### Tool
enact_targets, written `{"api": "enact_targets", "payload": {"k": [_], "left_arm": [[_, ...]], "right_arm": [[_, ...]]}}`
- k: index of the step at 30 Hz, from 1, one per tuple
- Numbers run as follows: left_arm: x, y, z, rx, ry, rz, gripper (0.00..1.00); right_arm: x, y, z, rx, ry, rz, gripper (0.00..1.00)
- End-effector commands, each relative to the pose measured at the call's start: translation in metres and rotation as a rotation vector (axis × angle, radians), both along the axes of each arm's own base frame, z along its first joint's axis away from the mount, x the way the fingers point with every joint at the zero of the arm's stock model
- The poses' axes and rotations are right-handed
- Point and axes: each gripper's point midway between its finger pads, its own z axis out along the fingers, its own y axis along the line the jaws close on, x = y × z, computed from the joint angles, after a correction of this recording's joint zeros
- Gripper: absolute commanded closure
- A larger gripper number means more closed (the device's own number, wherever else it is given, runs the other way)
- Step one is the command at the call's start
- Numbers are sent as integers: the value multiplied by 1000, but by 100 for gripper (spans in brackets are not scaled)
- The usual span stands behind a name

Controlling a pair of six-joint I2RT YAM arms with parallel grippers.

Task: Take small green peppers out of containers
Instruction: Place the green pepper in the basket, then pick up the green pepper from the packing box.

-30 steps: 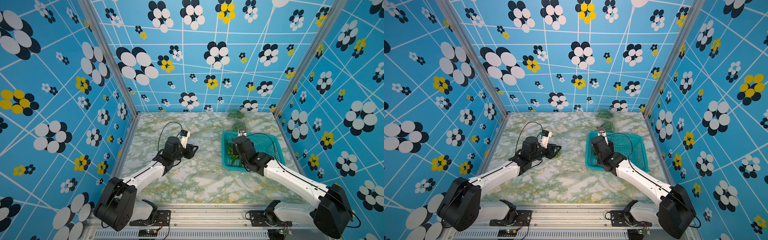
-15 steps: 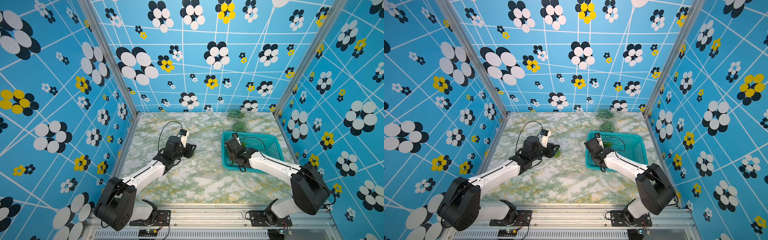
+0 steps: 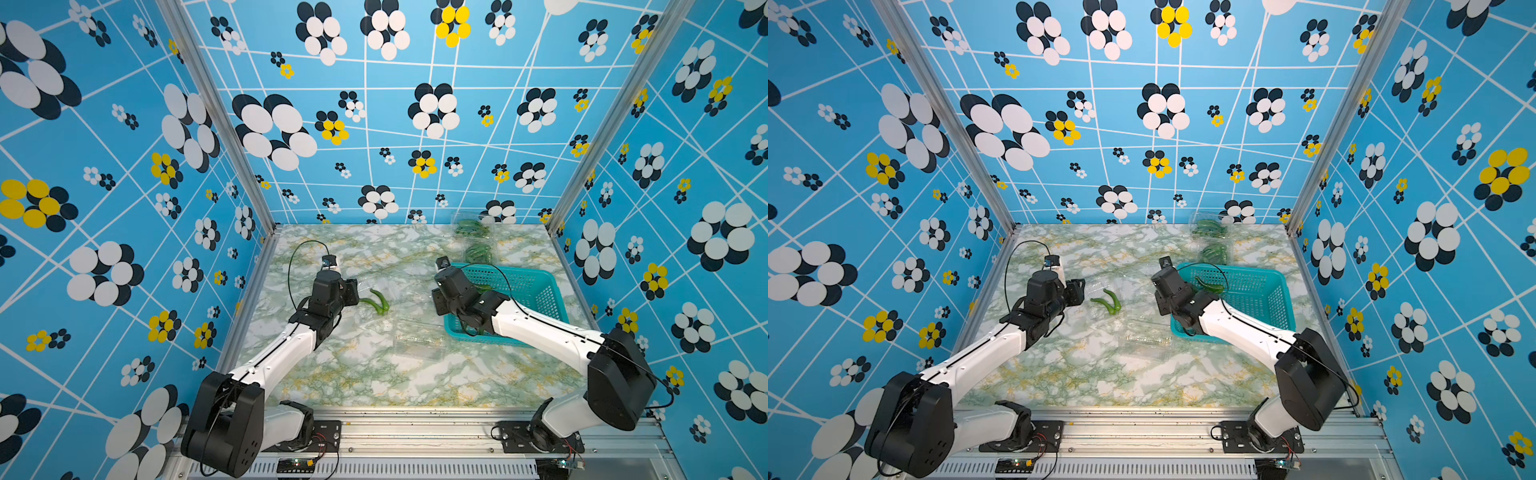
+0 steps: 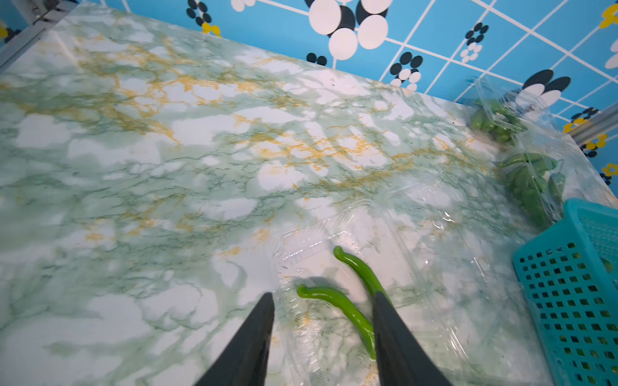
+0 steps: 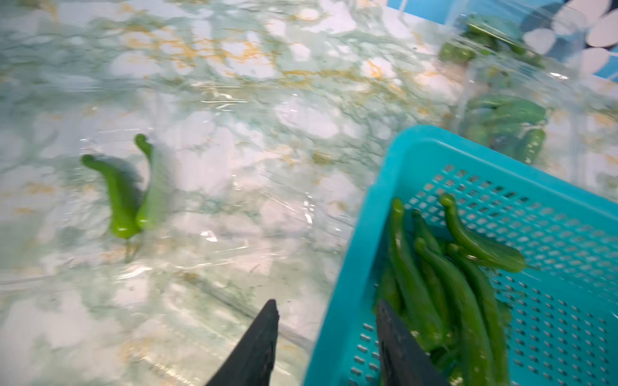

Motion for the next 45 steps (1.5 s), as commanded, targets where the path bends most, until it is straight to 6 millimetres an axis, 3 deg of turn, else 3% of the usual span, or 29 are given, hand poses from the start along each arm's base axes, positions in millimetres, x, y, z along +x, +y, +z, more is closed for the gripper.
{"api": "enact_targets", "payload": {"k": [1,7,10,13,19,32,45], "left_arm": [[-7,21,-21,-103,85,87,50],[-5,35,-42,-137,179,138,50],[-3,33,-49,-161,209,131,50],[-1,33,-52,-180,223,128,50],[-1,32,-53,-205,229,116,50],[1,22,-46,-248,199,61,50],[1,21,-39,-255,169,49,50]], "right_arm": [[1,53,1,11,40,148,53],[0,139,-16,-1,139,329,57],[-6,168,-34,-24,197,398,58],[-8,182,-58,-57,259,425,62],[-6,186,-86,-129,314,446,65],[15,170,-110,-257,317,425,65],[13,172,-128,-231,381,449,67]]}}
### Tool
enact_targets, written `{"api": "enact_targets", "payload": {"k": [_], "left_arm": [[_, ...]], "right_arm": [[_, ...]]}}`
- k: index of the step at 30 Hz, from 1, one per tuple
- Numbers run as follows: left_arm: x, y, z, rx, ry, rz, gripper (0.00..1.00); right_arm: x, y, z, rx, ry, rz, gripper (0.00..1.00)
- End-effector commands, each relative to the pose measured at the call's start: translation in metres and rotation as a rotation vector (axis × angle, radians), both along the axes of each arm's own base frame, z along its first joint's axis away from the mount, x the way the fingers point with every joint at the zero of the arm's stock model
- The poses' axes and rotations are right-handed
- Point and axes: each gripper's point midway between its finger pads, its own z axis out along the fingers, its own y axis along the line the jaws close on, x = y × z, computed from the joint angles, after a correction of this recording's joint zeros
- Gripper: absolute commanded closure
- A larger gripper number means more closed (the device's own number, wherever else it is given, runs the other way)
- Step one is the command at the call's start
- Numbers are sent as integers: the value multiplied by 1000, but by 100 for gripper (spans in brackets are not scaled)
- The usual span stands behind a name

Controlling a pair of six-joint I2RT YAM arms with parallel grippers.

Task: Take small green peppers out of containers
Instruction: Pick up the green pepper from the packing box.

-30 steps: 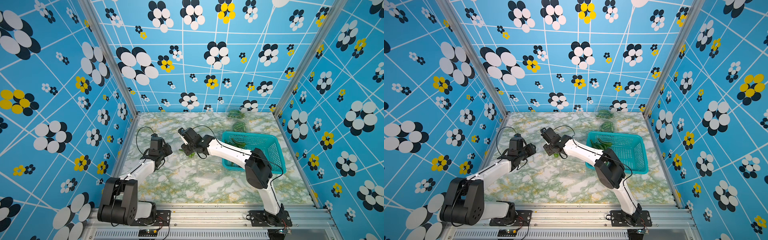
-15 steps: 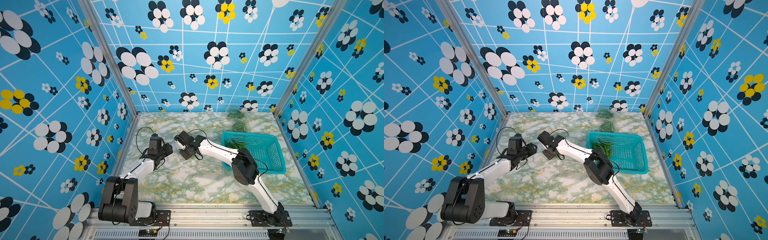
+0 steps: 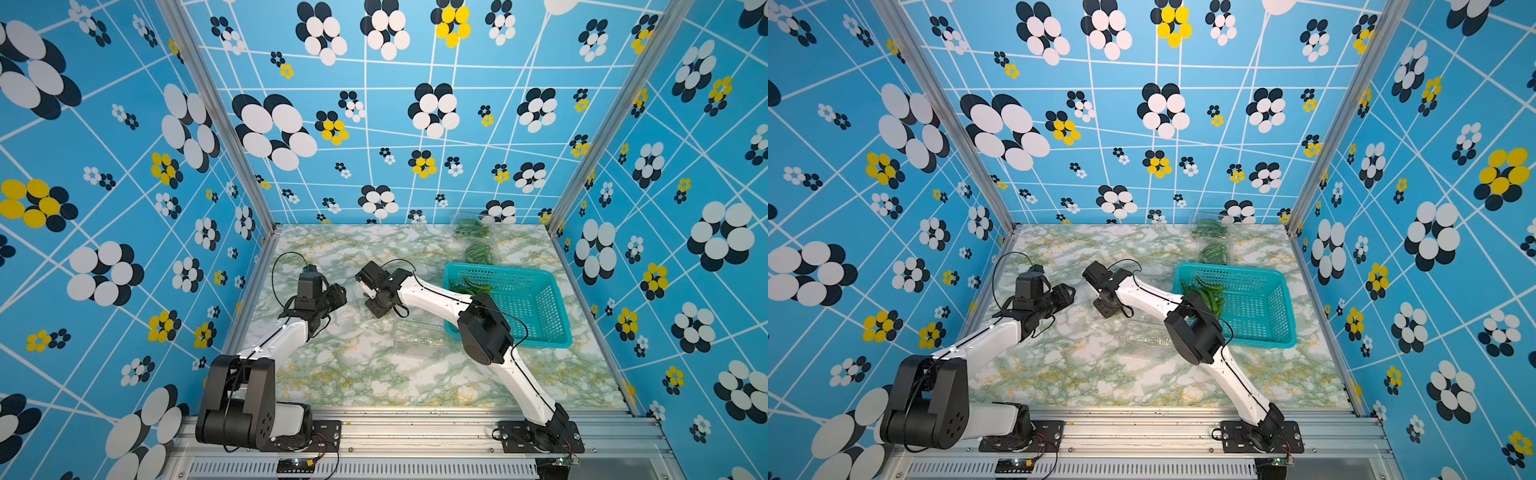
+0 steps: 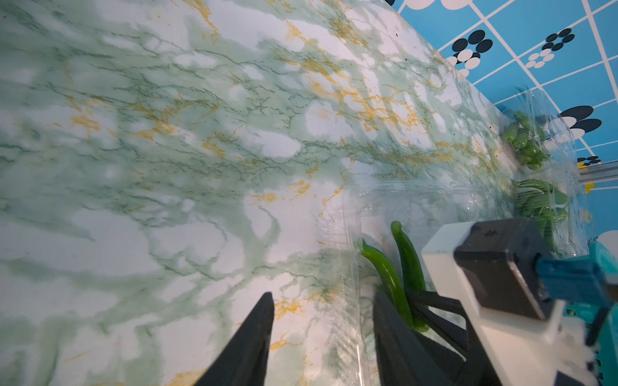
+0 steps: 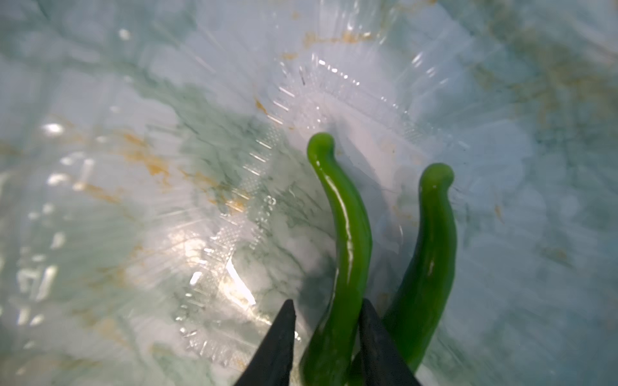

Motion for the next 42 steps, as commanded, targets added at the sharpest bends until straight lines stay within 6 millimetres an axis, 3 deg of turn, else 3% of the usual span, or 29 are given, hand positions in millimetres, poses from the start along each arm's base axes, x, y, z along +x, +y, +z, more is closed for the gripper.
{"api": "enact_targets", "payload": {"k": [1,9,17,21,30,34,42], "left_arm": [[2,0,9,-17,-28,-3,50],[2,-2,10,-24,-33,-12,50],[2,-3,13,-29,-45,-17,51],[1,-6,16,-37,-62,-28,50],[1,-21,37,-51,-157,-101,50],[0,-36,43,-47,-185,-162,50],[-7,-75,58,10,-251,-311,50]], "right_arm": [[-6,4,-2,-1,33,23,67],[-5,2,-11,-10,51,10,77],[-3,0,-10,-13,53,3,97],[-1,0,10,14,23,-2,100],[2,-15,101,199,-125,-32,100],[-3,-42,139,276,-239,-55,100],[-12,-137,179,315,-461,-220,100]]}}
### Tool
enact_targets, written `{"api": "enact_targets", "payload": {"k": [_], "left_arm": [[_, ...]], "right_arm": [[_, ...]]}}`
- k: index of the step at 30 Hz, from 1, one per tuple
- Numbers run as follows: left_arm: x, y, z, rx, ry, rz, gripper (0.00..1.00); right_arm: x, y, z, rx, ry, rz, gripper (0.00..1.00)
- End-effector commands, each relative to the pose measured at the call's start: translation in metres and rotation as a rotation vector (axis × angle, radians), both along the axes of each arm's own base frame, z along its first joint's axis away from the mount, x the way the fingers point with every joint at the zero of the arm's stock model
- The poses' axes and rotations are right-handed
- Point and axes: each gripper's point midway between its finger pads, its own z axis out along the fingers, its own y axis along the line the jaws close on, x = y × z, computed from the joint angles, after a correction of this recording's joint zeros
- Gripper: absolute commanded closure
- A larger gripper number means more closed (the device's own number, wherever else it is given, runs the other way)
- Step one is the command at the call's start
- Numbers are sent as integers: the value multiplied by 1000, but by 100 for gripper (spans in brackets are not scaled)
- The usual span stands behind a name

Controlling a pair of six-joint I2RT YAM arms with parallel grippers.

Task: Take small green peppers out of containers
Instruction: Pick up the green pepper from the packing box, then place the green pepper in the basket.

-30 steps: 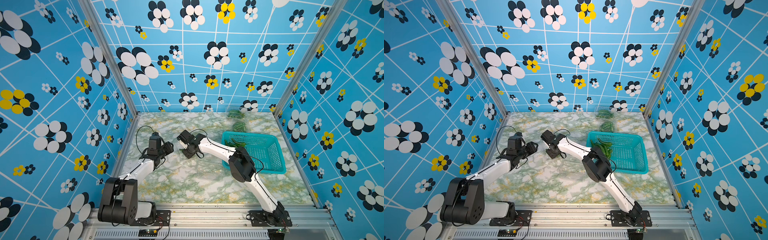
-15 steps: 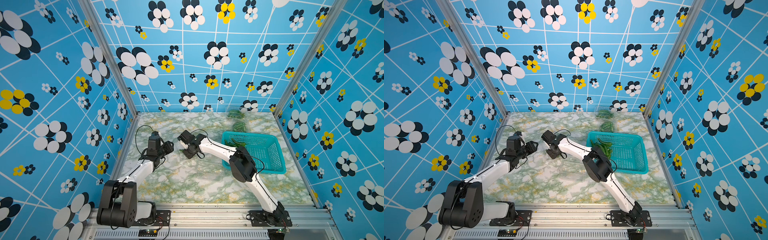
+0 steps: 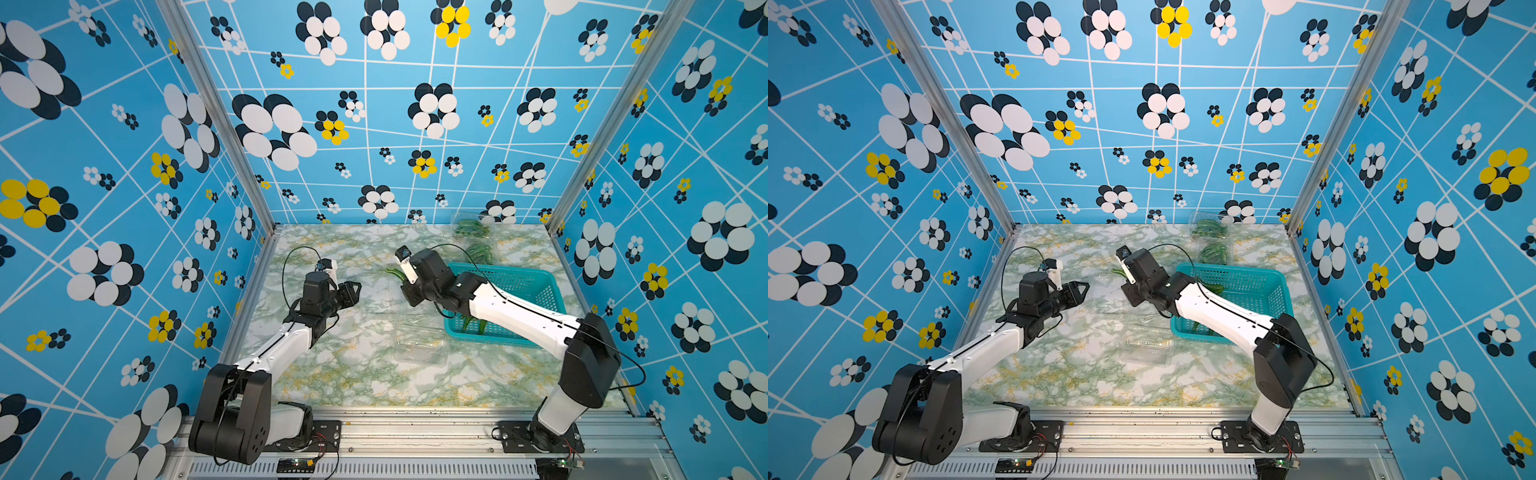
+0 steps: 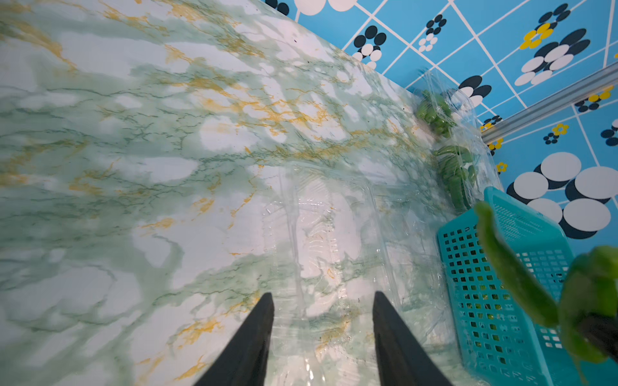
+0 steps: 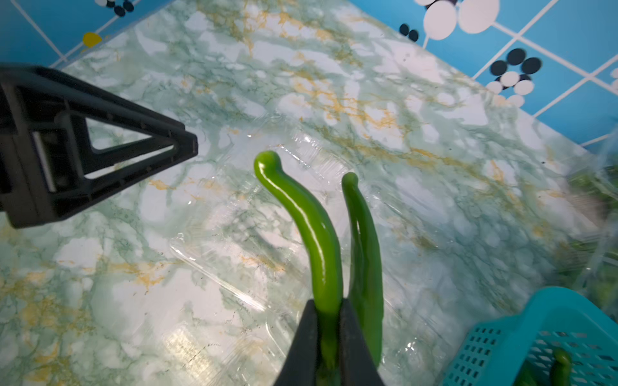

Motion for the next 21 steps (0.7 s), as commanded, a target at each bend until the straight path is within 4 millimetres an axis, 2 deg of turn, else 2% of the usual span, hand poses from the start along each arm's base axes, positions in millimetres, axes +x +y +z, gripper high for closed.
{"api": "enact_targets", "payload": {"k": [1,5,8,12,18,21], "left_arm": [[-1,-18,21,34,-90,-81,50],[-7,-43,28,23,-120,-190,50],[-12,-62,31,36,-137,-261,50],[-15,-80,30,52,-127,-320,50],[-14,-106,26,55,-76,-413,50],[-6,-112,20,88,-37,-410,50]], "right_arm": [[11,-42,18,30,-126,-141,100],[10,-102,24,55,-157,-308,100],[8,-136,14,55,-132,-403,100],[4,-166,-11,17,-82,-498,100],[-2,-200,-53,-38,23,-612,100],[-4,-208,-64,-73,89,-650,68]]}}
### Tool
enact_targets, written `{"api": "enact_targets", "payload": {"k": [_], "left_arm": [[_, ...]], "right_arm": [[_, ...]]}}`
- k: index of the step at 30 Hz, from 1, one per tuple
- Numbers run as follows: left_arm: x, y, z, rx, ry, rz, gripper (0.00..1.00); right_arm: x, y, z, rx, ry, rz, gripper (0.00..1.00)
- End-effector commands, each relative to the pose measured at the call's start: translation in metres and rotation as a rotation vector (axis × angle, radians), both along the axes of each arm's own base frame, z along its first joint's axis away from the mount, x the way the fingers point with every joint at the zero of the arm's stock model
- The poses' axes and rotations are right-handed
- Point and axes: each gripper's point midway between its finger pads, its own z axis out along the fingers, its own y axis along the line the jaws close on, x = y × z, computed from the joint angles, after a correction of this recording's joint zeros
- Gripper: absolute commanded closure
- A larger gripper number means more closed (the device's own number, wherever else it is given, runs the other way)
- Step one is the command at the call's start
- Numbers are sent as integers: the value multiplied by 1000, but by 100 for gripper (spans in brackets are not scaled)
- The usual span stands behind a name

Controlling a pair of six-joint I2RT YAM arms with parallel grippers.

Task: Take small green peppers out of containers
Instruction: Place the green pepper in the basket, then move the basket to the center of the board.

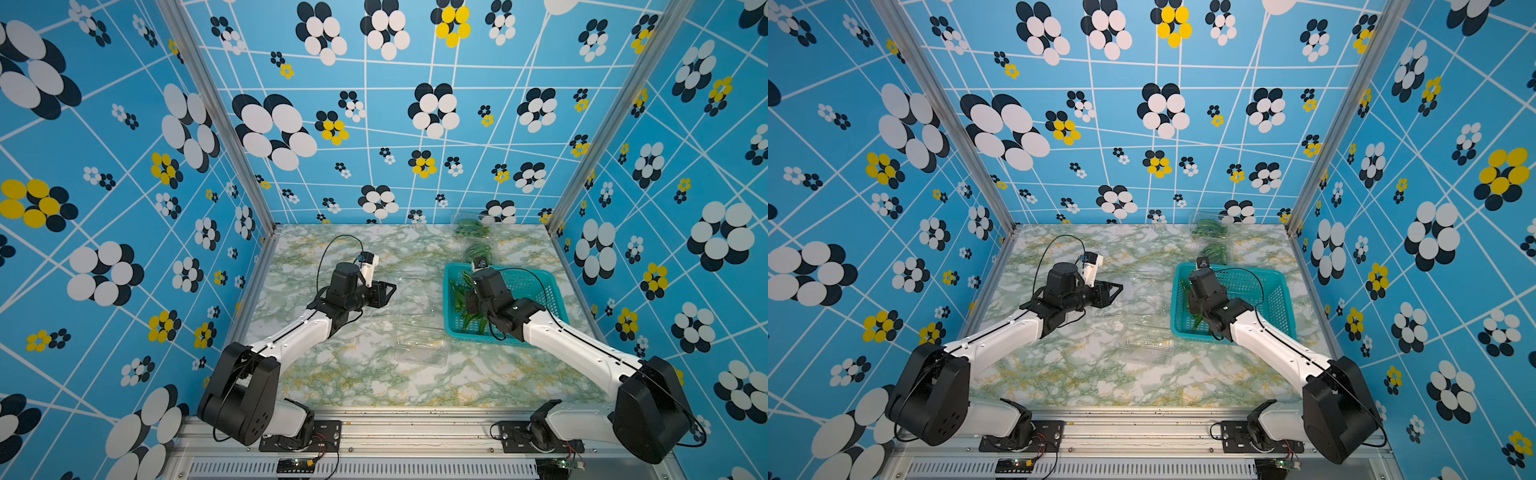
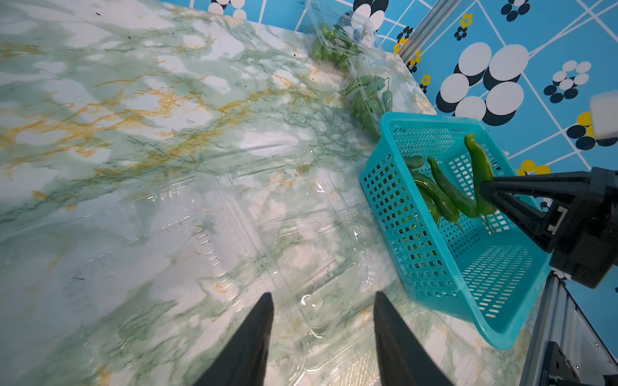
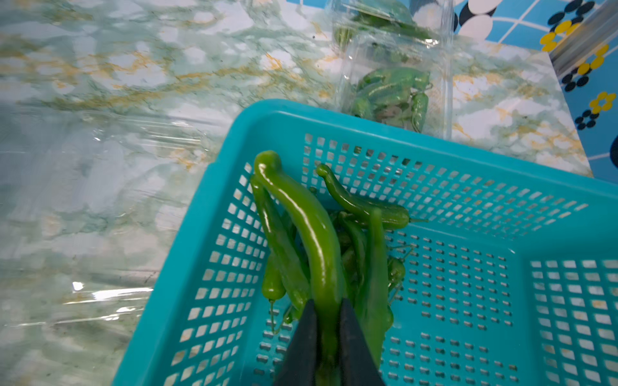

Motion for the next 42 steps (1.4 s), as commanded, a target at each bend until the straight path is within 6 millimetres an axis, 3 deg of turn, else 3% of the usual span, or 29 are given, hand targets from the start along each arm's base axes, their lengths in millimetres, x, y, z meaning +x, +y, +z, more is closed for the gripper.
{"api": "enact_targets", "payload": {"k": [1,3,6,9,13,19,23,31,42], "left_arm": [[5,-9,-3,43,28,-28,50],[12,-12,0,36,24,-14,49],[28,-19,5,32,29,-1,49],[50,-37,10,23,40,-19,49],[85,-69,23,-15,51,-76,49],[129,-106,12,-47,71,-118,50],[144,-114,-2,-40,76,-113,50],[153,-115,-21,-29,94,-108,50],[148,-113,-29,-25,121,-99,50]], "right_arm": [[-4,-12,-10,-12,64,-66,61],[-3,-6,-6,15,60,-46,52],[-4,5,7,74,54,-7,50],[-6,22,24,156,38,43,49],[-6,60,39,236,29,166,50],[7,132,26,199,74,323,57],[20,152,10,172,106,336,64],[41,150,-25,48,173,267,68],[52,104,-53,-121,246,88,72]]}}
